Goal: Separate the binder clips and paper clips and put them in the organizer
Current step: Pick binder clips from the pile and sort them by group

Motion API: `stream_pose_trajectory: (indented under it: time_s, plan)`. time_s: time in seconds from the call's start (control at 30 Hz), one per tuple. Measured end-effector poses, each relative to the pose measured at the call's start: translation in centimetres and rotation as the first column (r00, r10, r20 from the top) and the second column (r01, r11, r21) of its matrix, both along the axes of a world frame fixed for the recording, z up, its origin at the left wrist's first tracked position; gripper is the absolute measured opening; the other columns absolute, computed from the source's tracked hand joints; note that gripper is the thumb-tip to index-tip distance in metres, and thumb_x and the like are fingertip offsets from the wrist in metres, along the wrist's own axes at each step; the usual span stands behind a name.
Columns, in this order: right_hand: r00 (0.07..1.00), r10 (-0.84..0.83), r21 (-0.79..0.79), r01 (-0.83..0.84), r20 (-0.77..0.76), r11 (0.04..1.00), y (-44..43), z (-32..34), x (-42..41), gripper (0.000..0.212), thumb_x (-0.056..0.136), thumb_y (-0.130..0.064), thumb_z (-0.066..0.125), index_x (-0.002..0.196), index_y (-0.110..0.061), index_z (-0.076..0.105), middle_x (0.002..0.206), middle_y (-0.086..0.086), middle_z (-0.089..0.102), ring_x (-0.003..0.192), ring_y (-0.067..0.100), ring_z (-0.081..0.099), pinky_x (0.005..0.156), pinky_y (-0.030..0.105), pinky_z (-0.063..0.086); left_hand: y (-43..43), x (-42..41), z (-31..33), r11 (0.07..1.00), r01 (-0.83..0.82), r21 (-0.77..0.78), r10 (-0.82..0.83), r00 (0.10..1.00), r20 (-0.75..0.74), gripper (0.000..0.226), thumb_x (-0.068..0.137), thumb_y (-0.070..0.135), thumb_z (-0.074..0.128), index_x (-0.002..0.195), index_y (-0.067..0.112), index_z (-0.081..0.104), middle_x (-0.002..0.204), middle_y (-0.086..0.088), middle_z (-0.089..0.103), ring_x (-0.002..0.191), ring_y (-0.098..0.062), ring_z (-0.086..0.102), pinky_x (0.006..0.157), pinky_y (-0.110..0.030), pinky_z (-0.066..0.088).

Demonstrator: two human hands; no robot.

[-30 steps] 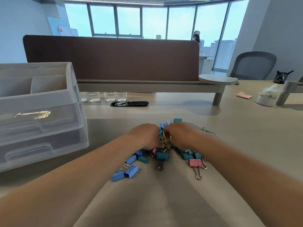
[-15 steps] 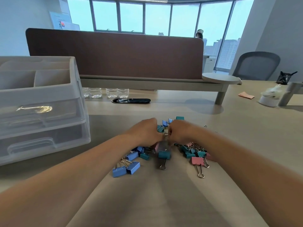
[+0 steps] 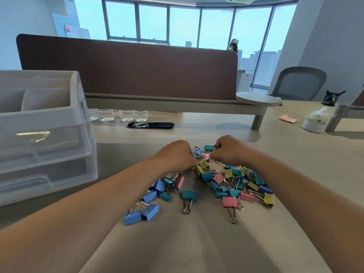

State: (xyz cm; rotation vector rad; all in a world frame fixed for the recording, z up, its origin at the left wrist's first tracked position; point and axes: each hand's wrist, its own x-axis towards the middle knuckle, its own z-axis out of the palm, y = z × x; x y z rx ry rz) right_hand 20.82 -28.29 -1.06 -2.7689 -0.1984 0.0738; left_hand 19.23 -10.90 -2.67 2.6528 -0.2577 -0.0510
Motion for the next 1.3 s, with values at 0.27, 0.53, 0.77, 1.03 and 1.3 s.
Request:
stream_pose_trajectory:
  time_s: [0.27, 0.53, 0.77, 1.03, 1.3]
  plan:
    - [0.991, 0.133, -0.187, -0.133, -0.01, 0.973, -0.3, -1.1, 1.5, 0.028, 0.096, -0.012, 0.054, 0.121, -0.008, 0.066, 0.122, 0.009, 0.064, 0.104, 0.023, 0.06, 0.084, 0.031, 0.049, -1.5, 0.7, -0.9, 0.987, 0.123, 0.108, -0.123, 0.992, -0.002, 0.028, 0.086, 0.03, 0.07, 0.104, 0.008, 0.066, 0.101, -0.009, 0.067, 0.086, -0.023, 0.062, 0.071, -0.032, 0.048]
    - [0.973, 0.22, -0.213, -0.231, -0.075, 0.949, 0.5, -2.0, 1.3, 0.053, 0.09, 0.0, 0.044, 0.136, -0.023, 0.059, 0.144, 0.004, 0.051, 0.122, 0.022, 0.051, 0.095, 0.03, 0.044, -2.0, 1.3, -1.6, 0.975, 0.168, 0.145, -0.167, 0.986, -0.017, 0.031, 0.085, 0.032, 0.07, 0.109, 0.012, 0.066, 0.089, -0.006, 0.064, 0.077, -0.02, 0.057, 0.057, -0.028, 0.036]
    - [0.962, 0.257, -0.222, -0.272, -0.097, 0.936, 0.2, -2.2, 1.7, 0.021, 0.091, -0.015, 0.06, 0.107, -0.008, 0.071, 0.098, 0.012, 0.069, 0.087, 0.026, 0.062, 0.064, 0.025, 0.043, -1.9, 1.4, -2.0, 0.975, 0.186, 0.125, -0.183, 0.982, -0.038, 0.024, 0.087, 0.032, 0.069, 0.101, 0.013, 0.065, 0.088, -0.006, 0.063, 0.078, -0.019, 0.056, 0.055, -0.026, 0.034]
    - [0.968, 0.236, -0.251, -0.25, -0.083, 0.935, 0.1, -2.3, 1.4, 0.021, 0.085, -0.015, 0.065, 0.101, -0.002, 0.069, 0.094, 0.015, 0.068, 0.074, 0.02, 0.052, 0.06, 0.027, 0.039, -1.7, 1.4, -1.5, 0.958, 0.199, 0.207, -0.199, 0.98, -0.021, 0.021, 0.086, 0.023, 0.066, 0.104, 0.015, 0.067, 0.08, -0.001, 0.062, 0.063, -0.011, 0.052, 0.05, -0.024, 0.033]
    - [0.974, 0.22, -0.24, -0.228, -0.06, 0.944, -0.2, -3.1, 1.4, 0.024, 0.09, -0.03, 0.067, 0.097, -0.007, 0.068, 0.092, 0.01, 0.068, 0.073, 0.017, 0.052, 0.059, 0.024, 0.037, -1.7, 1.3, -1.4, 0.933, 0.194, 0.303, -0.188, 0.981, -0.049, 0.027, 0.085, 0.022, 0.067, 0.108, 0.009, 0.068, 0.093, -0.012, 0.067, 0.069, -0.019, 0.053, 0.051, -0.026, 0.035]
